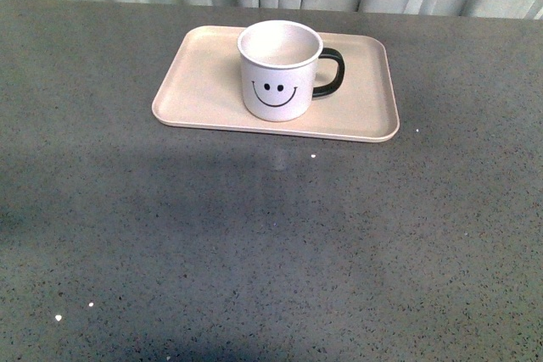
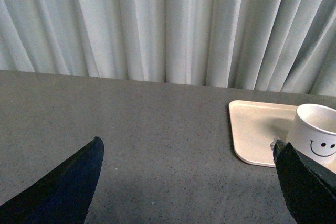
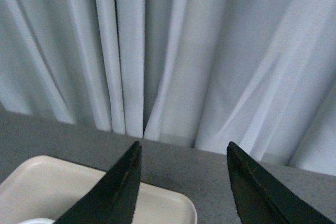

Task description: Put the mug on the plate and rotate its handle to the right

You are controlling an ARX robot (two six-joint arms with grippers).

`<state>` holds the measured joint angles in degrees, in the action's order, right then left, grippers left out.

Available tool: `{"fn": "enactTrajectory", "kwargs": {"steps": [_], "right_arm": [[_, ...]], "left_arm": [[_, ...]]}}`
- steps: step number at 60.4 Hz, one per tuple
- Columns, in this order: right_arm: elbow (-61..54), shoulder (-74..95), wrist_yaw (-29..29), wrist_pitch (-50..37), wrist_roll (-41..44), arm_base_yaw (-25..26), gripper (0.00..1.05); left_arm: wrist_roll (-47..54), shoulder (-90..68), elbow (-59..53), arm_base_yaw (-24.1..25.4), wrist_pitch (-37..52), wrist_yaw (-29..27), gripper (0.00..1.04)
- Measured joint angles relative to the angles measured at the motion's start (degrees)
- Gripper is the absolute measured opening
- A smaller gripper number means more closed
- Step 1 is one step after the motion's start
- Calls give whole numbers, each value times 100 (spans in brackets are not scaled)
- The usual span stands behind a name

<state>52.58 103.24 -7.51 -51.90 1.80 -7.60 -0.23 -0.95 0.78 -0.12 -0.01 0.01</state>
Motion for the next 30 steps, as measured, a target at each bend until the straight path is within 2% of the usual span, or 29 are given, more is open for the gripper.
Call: {"fn": "enactTrajectory", "kwargs": {"steps": [12,30], "right_arm": [[-1816,-1049,197,-632,-90,197,1],[-3386,-2356,411,-850,-122,417,2]], "left_arm": [[0,0,0,0,0,-2,95],[-2,0,0,0,0,0,95]]}}
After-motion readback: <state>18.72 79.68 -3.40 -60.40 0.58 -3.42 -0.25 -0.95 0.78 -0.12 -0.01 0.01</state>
